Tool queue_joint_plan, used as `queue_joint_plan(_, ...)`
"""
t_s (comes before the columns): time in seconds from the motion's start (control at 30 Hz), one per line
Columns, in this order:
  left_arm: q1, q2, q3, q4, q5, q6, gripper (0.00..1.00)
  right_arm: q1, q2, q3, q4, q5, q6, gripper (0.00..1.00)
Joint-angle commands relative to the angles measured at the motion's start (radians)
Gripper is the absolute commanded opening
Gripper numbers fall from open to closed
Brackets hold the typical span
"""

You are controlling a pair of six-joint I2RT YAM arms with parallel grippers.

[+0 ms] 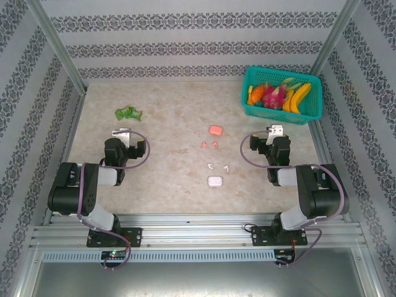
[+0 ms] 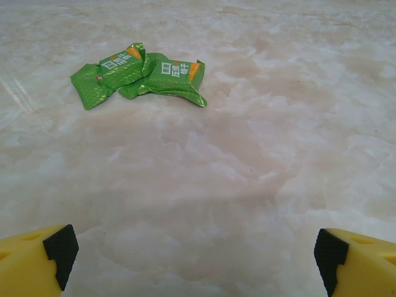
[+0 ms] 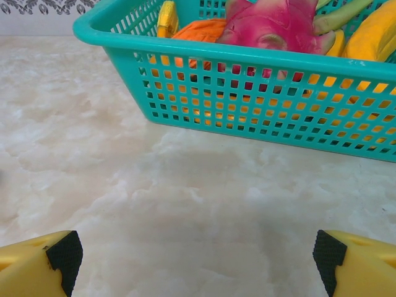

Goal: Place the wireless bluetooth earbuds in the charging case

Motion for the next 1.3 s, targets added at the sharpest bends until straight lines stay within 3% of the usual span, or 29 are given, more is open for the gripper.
queue_joint_plan(0.0,0.003,-0.001,0.027,-0.018,-0.015,-0.02,1.0,-0.015,-0.005,0.025,-0.002,-0.022,0.012,0.98)
queue_joint_plan(0.23,0.002,-0.017,0.029,-0.032,-0.017,-0.017,1.0,-0.011,-0.017,0.012,0.021,0.009,0.015,0.98)
queue_joint_plan(0.3,-0.002,-0.087,0.125,-0.265,-0.016,-0.012,1.0,0.003,-0.1,0.018,-0.053,0.106,0.031,0.98)
queue_joint_plan(0.4,-0.004,-0.159,0.253,-0.492,-0.032,-0.015,1.0,0.034,-0.29,0.095,-0.364,0.167,0.071,0.98)
queue_joint_plan(0.5,-0.012,-0.214,0.339,-0.621,-0.027,-0.054,1.0,0.031,-0.421,0.252,-0.752,0.098,0.22,0.98)
queue_joint_plan(0.6,-0.018,-0.252,0.429,-0.776,-0.022,-0.168,1.0,0.011,-0.51,0.344,-0.992,0.063,0.485,0.98)
queue_joint_plan(0.7,-0.024,-0.283,0.482,-0.925,-0.023,-0.337,1.0,0.0,-0.595,0.314,-0.974,-0.099,0.525,0.98)
queue_joint_plan(0.77,-0.025,-0.3,0.493,-0.998,0.035,-0.441,1.0,0.015,-0.627,0.308,-0.988,-0.208,0.545,0.96)
queue_joint_plan(0.87,-0.032,-0.311,0.477,-1.081,0.144,-0.566,1.0,0.111,-0.618,0.356,-1.144,-0.245,0.566,0.89)
queue_joint_plan(1.03,-0.063,-0.352,0.351,-1.04,0.264,-0.722,1.0,0.394,-0.513,0.398,-1.37,-0.093,0.622,0.84)
queue_joint_plan(1.27,-0.189,-0.38,0.324,-1.088,0.201,-0.812,1.0,0.745,-0.301,0.453,-1.507,0.204,0.774,0.83)
